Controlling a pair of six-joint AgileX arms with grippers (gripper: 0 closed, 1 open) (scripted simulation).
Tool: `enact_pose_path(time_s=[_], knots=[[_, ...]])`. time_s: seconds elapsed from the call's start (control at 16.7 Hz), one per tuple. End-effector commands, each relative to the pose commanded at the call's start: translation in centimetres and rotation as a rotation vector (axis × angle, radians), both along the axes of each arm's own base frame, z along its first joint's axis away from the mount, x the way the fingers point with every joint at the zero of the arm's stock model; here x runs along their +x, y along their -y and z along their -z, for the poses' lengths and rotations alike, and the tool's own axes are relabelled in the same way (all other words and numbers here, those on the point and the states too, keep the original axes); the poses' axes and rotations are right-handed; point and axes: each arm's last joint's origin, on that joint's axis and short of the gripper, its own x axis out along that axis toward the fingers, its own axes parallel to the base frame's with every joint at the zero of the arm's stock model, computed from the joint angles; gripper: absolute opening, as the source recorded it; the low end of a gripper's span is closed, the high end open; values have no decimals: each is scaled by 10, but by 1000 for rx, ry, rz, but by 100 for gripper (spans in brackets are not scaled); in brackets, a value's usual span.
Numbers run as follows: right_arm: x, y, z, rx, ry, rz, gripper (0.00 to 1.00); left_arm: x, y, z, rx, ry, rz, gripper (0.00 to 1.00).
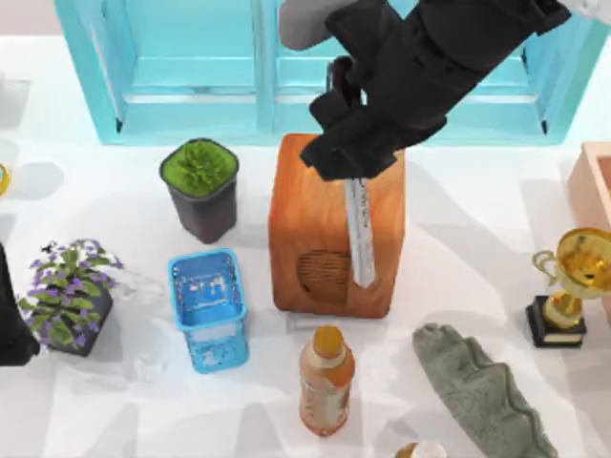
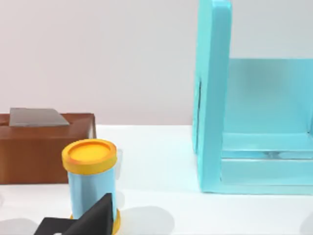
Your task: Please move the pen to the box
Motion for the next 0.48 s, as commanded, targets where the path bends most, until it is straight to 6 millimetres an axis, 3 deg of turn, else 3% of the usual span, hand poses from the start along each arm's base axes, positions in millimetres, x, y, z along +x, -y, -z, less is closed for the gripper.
enact_pose_path(time_s=[0.24,0.36,0.48], knots=[[1,3,2,-7,-11,8,0,0,0,0,0,0,0,100],[7,24,8,-25,-37,57,0,0,0,0,0,0,0,100],[14,59,8,-26,-32,141,0,0,0,0,0,0,0,100]])
